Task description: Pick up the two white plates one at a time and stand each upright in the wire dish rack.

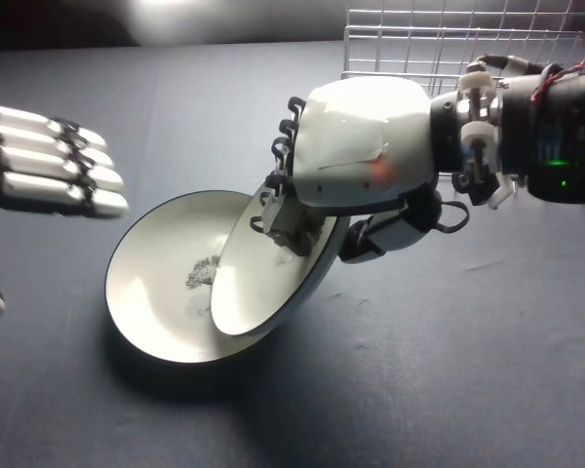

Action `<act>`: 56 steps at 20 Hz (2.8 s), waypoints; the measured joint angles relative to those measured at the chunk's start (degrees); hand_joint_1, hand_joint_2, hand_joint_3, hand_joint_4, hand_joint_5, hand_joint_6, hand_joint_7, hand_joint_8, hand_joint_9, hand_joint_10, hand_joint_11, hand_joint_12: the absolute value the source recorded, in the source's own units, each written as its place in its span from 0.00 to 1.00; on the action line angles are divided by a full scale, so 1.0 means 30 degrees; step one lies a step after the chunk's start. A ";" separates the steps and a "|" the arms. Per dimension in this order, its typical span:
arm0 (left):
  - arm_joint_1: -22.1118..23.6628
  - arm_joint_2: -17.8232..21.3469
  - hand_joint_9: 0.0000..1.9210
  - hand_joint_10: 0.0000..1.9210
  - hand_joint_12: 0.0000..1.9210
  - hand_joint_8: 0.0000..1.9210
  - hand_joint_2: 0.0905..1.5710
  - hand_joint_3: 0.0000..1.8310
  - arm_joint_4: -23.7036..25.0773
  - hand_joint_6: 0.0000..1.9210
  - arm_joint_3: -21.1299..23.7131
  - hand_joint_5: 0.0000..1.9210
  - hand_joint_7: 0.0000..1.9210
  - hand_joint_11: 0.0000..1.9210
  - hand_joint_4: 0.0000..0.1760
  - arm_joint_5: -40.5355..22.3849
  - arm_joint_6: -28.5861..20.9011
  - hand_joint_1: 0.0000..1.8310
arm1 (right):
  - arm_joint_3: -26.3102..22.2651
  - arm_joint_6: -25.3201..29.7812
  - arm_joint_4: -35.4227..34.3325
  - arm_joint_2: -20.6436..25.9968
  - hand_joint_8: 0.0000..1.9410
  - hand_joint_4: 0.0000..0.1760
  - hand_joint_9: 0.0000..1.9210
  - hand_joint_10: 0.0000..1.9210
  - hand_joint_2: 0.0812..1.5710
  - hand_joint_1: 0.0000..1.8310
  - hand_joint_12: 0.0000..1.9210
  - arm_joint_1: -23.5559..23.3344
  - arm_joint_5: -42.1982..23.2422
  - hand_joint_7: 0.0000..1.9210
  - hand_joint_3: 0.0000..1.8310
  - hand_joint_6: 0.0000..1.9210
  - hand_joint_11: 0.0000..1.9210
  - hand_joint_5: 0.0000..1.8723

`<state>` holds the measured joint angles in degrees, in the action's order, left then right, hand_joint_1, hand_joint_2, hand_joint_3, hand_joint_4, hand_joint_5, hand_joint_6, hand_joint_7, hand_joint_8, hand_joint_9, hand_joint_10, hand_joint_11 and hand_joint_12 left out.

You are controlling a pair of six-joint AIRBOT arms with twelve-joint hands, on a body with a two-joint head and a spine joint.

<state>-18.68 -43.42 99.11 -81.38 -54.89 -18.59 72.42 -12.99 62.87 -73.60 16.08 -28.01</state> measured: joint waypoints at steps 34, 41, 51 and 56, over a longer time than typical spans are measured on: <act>0.3905 0.0729 0.00 0.00 0.00 0.00 0.75 0.00 0.2259 0.00 -0.0590 0.00 0.00 0.00 0.00 -0.1290 -0.2113 0.00 | -0.2586 0.0379 -1.3369 0.3206 0.41 0.00 0.58 0.48 0.66 0.76 0.49 -0.3614 0.1180 0.57 0.00 0.47 0.55 0.51; 0.3912 0.0415 0.00 0.00 0.00 0.00 0.75 0.00 0.2798 0.00 -0.0015 0.00 0.00 0.00 0.00 -0.0925 -0.2106 0.00 | -0.2317 0.0372 -1.8396 0.3300 0.42 0.00 0.55 0.52 0.67 0.76 0.55 -0.4364 0.1865 0.57 0.00 0.48 0.51 0.50; 0.2433 -0.0321 0.00 0.00 0.00 0.00 0.76 0.00 0.2339 0.00 0.0357 0.00 0.00 0.00 0.00 -0.0124 -0.2113 0.00 | -0.0911 0.0321 -1.9671 0.3614 0.41 0.00 0.54 0.53 0.67 0.76 0.54 -0.4575 0.2324 0.56 0.00 0.50 0.51 0.50; 0.0321 -0.0852 0.00 0.00 0.00 0.00 0.76 0.00 0.0393 0.00 0.0408 0.01 0.00 0.00 0.00 0.0131 -0.1676 0.00 | -0.0867 0.0291 -2.0021 0.4495 0.44 0.00 0.54 0.52 0.67 0.76 0.54 -0.4313 0.2521 0.56 0.00 0.52 0.49 0.49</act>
<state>-17.72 -45.98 100.29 -80.16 -54.50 -23.62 69.82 -12.12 2.81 -60.12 3.14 -20.45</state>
